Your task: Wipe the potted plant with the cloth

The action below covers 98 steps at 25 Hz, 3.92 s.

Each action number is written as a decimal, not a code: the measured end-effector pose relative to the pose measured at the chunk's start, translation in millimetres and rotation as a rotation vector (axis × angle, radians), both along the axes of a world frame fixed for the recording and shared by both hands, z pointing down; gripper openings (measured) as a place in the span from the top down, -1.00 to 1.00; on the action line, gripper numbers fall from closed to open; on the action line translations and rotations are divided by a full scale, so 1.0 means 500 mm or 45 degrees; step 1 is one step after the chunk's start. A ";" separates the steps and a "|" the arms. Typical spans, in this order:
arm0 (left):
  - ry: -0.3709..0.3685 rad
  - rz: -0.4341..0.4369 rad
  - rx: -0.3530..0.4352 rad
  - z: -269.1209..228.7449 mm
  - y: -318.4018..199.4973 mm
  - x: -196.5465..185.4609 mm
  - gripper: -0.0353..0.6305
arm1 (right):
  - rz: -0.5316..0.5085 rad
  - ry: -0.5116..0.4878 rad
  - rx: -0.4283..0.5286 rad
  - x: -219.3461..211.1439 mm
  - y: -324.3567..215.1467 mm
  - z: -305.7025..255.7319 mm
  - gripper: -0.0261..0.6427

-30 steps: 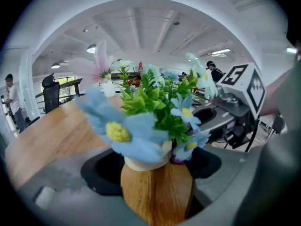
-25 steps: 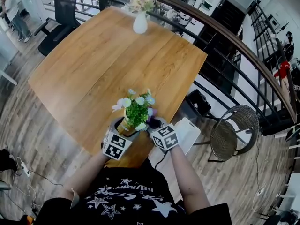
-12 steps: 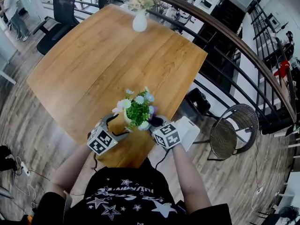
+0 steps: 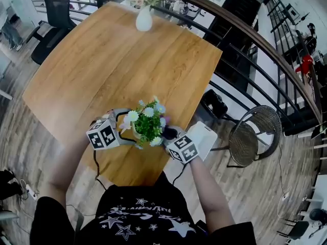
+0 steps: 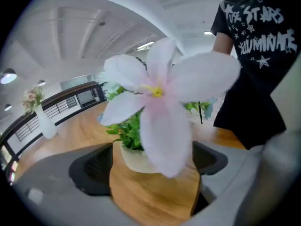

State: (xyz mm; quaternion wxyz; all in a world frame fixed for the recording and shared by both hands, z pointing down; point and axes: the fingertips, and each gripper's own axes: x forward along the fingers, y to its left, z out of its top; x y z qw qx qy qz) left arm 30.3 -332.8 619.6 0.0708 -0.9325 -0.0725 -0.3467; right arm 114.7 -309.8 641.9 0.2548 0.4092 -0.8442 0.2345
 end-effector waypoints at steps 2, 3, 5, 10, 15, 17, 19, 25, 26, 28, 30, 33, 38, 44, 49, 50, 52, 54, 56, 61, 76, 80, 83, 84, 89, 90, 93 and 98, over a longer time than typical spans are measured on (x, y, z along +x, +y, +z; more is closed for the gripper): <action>-0.012 0.049 -0.001 0.003 -0.016 0.007 -0.77 | -0.001 0.001 -0.005 0.000 -0.002 -0.001 0.67; -0.015 0.066 -0.002 0.005 -0.023 0.012 -0.80 | -0.001 0.002 -0.008 0.000 -0.003 -0.002 0.67; -0.024 0.098 0.008 0.011 -0.035 0.020 -0.81 | 0.000 0.002 -0.012 0.001 -0.004 -0.002 0.67; -0.032 0.189 0.022 0.026 -0.036 0.044 -0.81 | 0.000 0.000 -0.022 0.007 -0.001 -0.002 0.67; -0.058 0.274 -0.039 0.035 -0.025 0.047 -0.57 | -0.014 0.016 -0.023 0.003 -0.011 0.005 0.67; -0.056 0.274 -0.044 0.037 -0.024 0.047 -0.57 | -0.022 0.016 -0.025 0.003 -0.011 0.008 0.68; -0.051 0.263 -0.050 0.037 -0.020 0.049 -0.57 | -0.028 0.015 -0.026 0.004 -0.006 0.008 0.68; -0.032 0.209 -0.063 0.034 -0.015 0.050 -0.57 | -0.007 0.014 -0.013 0.001 0.006 0.003 0.69; -0.026 0.190 -0.066 0.035 -0.016 0.050 -0.57 | -0.005 0.016 -0.015 0.000 0.009 0.003 0.69; -0.013 0.141 -0.074 0.035 -0.018 0.050 -0.57 | -0.007 0.021 -0.021 -0.003 0.020 0.005 0.68; 0.000 0.084 -0.078 0.036 -0.019 0.052 -0.56 | -0.009 0.023 -0.026 -0.005 0.032 0.005 0.68; 0.025 -0.007 -0.073 0.034 -0.019 0.063 -0.56 | 0.003 0.022 -0.027 -0.004 0.051 0.008 0.68; 0.038 -0.198 -0.080 0.032 -0.027 0.058 -0.56 | 0.040 0.001 -0.032 -0.026 0.059 0.004 0.68; 0.038 -0.450 -0.073 0.033 -0.034 0.061 -0.56 | 0.075 0.029 -0.005 -0.037 0.056 0.002 0.68; 0.064 -0.715 -0.076 0.034 -0.043 0.064 -0.56 | 0.072 0.021 0.009 -0.051 0.050 -0.007 0.68; 0.069 -0.763 -0.078 0.035 -0.045 0.063 -0.56 | 0.062 0.020 0.010 -0.056 0.050 -0.008 0.68; 0.070 -0.842 -0.083 0.037 -0.047 0.062 -0.56 | 0.036 0.020 0.012 -0.069 0.052 -0.011 0.68; 0.071 -0.890 -0.084 0.039 -0.048 0.062 -0.56 | 0.026 0.027 0.015 -0.074 0.054 -0.012 0.68; 0.069 -0.924 -0.085 0.039 -0.044 0.060 -0.56 | 0.022 0.035 0.015 -0.072 0.056 -0.012 0.68; 0.066 -0.984 -0.088 0.035 -0.032 0.053 -0.56 | 0.001 0.051 0.010 -0.069 0.062 -0.014 0.68; -0.015 -0.827 -0.047 0.043 0.066 0.024 -0.56 | 0.098 0.082 0.011 -0.019 0.056 -0.007 0.68; 0.002 -0.772 -0.093 0.038 0.104 0.024 -0.56 | 0.163 0.101 0.022 0.002 0.040 -0.007 0.68; 0.009 -0.722 -0.120 0.034 0.128 0.028 -0.56 | 0.204 0.113 0.027 0.018 0.024 -0.008 0.68; 0.013 -0.709 -0.127 0.033 0.134 0.029 -0.56 | 0.212 0.115 0.027 0.022 0.021 -0.008 0.68; 0.018 -0.726 -0.028 0.033 0.139 0.001 -0.56 | 0.214 0.126 0.023 0.021 0.015 -0.008 0.68; 0.016 -0.746 -0.007 0.036 0.134 -0.010 -0.56 | 0.215 0.129 0.022 0.020 0.014 -0.008 0.68; 0.020 -0.789 -0.032 0.049 0.117 -0.038 -0.56 | 0.216 0.130 0.020 0.019 0.013 -0.008 0.68; 0.117 -0.672 0.002 0.042 0.067 -0.023 -0.57 | 0.213 0.129 0.012 0.023 0.012 -0.007 0.68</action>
